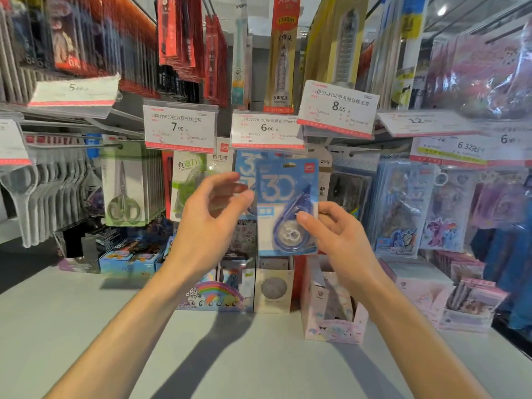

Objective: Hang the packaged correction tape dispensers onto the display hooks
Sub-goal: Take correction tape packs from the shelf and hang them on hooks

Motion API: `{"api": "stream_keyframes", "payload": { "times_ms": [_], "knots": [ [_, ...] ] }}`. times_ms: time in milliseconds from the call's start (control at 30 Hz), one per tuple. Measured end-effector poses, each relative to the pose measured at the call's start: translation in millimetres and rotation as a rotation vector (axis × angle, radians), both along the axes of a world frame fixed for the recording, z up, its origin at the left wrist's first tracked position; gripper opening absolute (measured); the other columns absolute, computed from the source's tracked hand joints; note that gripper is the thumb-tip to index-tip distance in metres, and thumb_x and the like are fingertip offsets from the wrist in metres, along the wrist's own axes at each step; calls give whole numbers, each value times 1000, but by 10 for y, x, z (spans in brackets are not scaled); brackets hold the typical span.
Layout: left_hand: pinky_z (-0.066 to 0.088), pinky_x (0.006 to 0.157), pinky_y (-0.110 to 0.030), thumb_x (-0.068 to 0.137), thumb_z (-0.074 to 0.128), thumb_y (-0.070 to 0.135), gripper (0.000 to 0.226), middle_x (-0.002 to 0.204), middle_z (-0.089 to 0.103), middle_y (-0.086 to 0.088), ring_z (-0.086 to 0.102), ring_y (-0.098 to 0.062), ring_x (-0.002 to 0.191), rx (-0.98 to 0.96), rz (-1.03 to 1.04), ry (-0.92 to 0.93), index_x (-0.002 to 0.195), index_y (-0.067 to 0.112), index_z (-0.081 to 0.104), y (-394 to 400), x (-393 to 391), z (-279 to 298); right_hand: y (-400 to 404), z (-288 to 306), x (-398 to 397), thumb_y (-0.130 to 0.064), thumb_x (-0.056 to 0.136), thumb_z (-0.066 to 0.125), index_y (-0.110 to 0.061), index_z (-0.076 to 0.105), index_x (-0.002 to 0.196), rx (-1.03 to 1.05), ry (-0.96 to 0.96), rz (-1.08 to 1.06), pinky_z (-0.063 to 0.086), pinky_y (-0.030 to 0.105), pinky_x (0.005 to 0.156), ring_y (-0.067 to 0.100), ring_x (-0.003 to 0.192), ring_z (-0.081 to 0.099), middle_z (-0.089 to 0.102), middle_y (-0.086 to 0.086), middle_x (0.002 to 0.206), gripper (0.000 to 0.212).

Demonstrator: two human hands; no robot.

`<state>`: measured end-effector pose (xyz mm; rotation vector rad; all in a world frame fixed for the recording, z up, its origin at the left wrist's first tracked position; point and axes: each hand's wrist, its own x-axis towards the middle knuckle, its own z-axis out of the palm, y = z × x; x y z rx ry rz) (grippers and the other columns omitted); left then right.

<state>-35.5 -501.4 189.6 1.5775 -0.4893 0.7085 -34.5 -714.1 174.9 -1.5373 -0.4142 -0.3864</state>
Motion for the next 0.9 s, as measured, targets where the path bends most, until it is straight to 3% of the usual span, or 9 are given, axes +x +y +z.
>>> {"api": "stream_keyframes", "payload": {
  "times_ms": [167,333,500,633,900],
  "knots": [
    [58,72,-24,102,61,20,17,92,78,4,73,-13,82,-59,-38,-55,119,17,64,17,-98,300,-151,-25,14,-23,99,67,-18,64,114,-16,-13,-91,62,21,73,13,92,79,82,-8,100,16],
    [53,55,-25,102,58,22,8,77,76,-2,68,-16,60,-155,-151,-126,106,17,63,-1,-230,558,-179,-26,44,-24,100,66,-21,63,114,-27,-39,-91,60,17,70,10,92,79,82,-12,100,15],
    [50,50,-22,105,52,21,17,68,75,-1,65,-12,53,-192,-165,-96,108,7,62,2,-260,720,-107,84,93,-26,99,69,-30,62,113,-55,-101,-77,61,19,76,8,97,77,80,-15,105,16],
    [48,50,-24,105,53,24,19,66,73,-2,63,-13,51,-205,-156,-60,92,15,62,5,-268,747,0,145,143,-23,99,69,-34,62,113,-96,-153,-49,62,24,83,6,101,76,80,-14,108,19],
    [46,46,-22,103,59,26,18,64,72,-1,63,-14,49,-175,-121,-48,91,13,62,39,-278,773,166,315,174,-36,97,67,-49,59,114,-173,-250,-42,59,20,85,-1,106,72,76,-26,112,23]
  ]
}}
